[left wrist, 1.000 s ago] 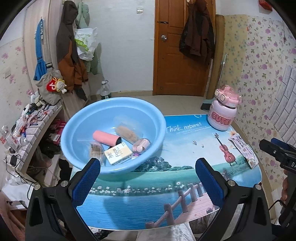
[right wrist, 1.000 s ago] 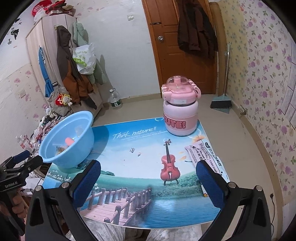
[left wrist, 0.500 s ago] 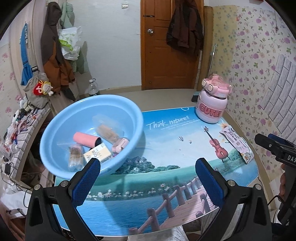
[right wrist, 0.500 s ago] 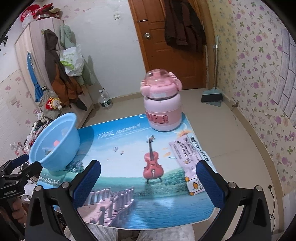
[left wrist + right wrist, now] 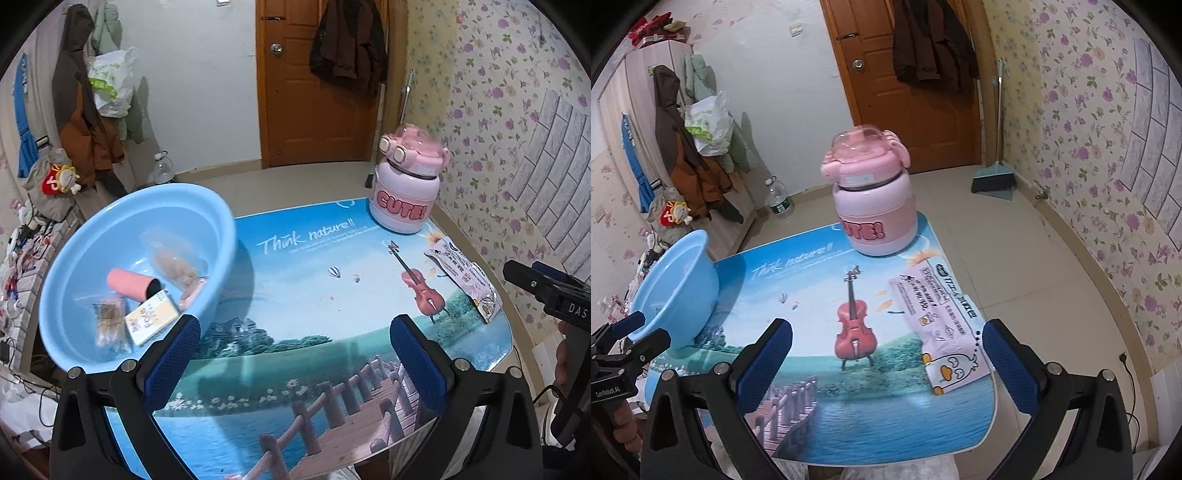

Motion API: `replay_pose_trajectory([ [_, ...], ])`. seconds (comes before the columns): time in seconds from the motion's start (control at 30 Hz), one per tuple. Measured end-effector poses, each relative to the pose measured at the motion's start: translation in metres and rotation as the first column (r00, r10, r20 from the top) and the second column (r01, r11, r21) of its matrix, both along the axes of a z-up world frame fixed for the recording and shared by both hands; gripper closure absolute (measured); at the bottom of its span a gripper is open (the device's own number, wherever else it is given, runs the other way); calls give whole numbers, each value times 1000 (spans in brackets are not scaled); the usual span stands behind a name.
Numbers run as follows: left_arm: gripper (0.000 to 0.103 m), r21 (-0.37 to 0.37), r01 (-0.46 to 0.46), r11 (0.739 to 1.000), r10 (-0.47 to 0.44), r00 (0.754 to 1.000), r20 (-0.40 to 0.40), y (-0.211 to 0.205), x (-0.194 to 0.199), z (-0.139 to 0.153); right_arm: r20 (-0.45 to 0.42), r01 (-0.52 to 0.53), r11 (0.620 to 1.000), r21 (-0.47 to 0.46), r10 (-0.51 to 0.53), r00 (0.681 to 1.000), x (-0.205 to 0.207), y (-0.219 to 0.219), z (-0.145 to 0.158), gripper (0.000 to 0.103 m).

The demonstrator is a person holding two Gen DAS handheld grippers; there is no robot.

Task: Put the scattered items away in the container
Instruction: 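Reach the right tool toward the white duck-print packet, then lower the right gripper onto the packet edge while the left tool approaches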

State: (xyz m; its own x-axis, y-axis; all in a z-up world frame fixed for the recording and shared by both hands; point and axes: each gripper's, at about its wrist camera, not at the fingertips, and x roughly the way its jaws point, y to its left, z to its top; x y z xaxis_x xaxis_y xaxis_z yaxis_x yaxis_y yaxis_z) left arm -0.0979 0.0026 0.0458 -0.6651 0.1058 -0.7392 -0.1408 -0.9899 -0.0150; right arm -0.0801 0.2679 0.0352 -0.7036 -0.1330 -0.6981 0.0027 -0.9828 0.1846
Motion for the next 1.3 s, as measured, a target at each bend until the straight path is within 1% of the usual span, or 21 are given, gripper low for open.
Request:
replay_pose_trajectory([
  [0.3,0,3,66,998,-66,997,30,27,-18,-16,35,58,998,17,-59,998,-6,20,-16,0],
  [0.6,0,3,126,992,-126,990,66,55,-36,-33,76,96,995,36,-98,992,-15,38,-36,0],
  [0.97,0,-3,189,982,-188,977,102,93,-70,-53,144,123,992,9,-123,982,-28,63,-70,0],
  [1.3,0,-23,249,968,-244,960,134,134,-104,-75,188,95,994,-58,-82,979,-40,79,-96,0],
])
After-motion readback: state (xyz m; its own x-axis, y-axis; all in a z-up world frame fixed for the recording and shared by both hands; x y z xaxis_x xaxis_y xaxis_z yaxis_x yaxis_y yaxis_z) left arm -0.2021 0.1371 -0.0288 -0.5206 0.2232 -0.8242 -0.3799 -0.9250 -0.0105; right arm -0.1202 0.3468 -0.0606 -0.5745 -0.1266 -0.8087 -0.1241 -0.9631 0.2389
